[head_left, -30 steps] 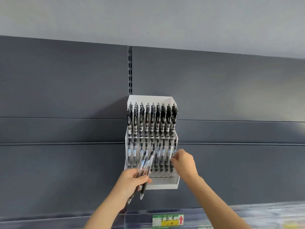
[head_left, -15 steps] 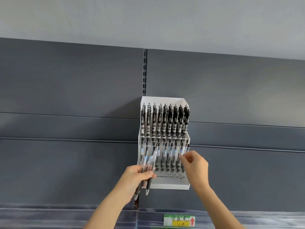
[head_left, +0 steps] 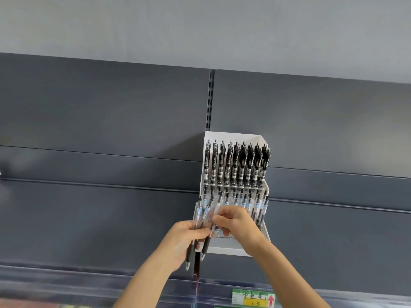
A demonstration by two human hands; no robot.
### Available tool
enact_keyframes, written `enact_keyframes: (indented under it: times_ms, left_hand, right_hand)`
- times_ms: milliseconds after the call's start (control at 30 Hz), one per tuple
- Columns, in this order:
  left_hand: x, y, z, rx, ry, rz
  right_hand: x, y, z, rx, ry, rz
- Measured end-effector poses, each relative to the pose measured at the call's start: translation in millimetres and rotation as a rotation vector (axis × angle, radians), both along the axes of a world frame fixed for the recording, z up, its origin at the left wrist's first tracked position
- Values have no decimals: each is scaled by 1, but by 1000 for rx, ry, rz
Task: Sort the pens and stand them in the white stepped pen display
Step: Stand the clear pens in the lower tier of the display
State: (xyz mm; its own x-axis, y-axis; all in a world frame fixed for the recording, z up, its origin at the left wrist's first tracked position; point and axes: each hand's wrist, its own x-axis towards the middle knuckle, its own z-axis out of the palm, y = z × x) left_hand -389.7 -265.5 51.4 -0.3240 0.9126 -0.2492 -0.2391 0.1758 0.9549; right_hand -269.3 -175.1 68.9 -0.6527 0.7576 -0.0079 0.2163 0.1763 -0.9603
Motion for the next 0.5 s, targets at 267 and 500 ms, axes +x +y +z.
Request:
enact_keyframes:
  times_ms: [267, 500]
  left_hand:
    - [-3, -1, -1, 17, 55, 118]
    - [-22, -12, -11, -5, 34, 221]
  right_hand:
    - [-11, -6, 2, 104, -30, -111]
    - [-10, -1, 10, 155, -54, -177]
